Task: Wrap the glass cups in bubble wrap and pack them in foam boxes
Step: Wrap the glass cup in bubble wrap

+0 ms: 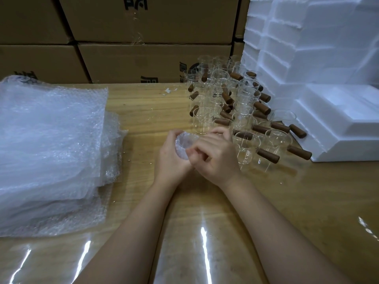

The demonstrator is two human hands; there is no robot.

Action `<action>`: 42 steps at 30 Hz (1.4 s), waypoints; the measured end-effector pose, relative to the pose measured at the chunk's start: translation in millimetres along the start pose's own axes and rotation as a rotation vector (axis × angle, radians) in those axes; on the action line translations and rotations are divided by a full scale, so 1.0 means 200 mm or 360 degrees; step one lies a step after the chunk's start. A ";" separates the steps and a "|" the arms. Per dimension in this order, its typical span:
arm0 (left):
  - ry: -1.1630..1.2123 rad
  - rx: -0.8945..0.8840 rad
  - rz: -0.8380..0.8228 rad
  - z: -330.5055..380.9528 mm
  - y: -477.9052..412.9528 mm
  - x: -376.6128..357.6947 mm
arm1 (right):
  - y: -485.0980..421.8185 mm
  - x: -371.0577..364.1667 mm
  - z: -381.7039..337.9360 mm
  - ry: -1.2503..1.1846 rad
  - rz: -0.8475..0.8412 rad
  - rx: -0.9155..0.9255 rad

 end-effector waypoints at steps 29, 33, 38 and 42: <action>0.0105 -0.0753 0.0343 0.11 0.04 0.06 | -0.06 -0.09 0.19 -0.0637 -0.0998 -0.1134; 0.0028 -0.0838 0.0183 0.14 0.04 0.02 | -0.04 -0.10 0.20 -0.0546 -0.1051 -0.1219; 0.0035 -0.0843 -0.0065 0.16 0.07 -0.01 | -0.01 -0.09 0.24 -0.0465 -0.1018 -0.1307; 0.0042 -0.0573 -0.0056 0.13 0.05 -0.02 | -0.01 -0.09 0.23 -0.0200 -0.1045 -0.1341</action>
Point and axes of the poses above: each hand's wrist, its own y-axis away from the middle knuckle, its own x-axis out of the back of the hand, z = x × y, the point moved 6 cm from there along -y, towards the middle knuckle, and after that the axes turned 5 degrees about -z, right-handed, at the moved point
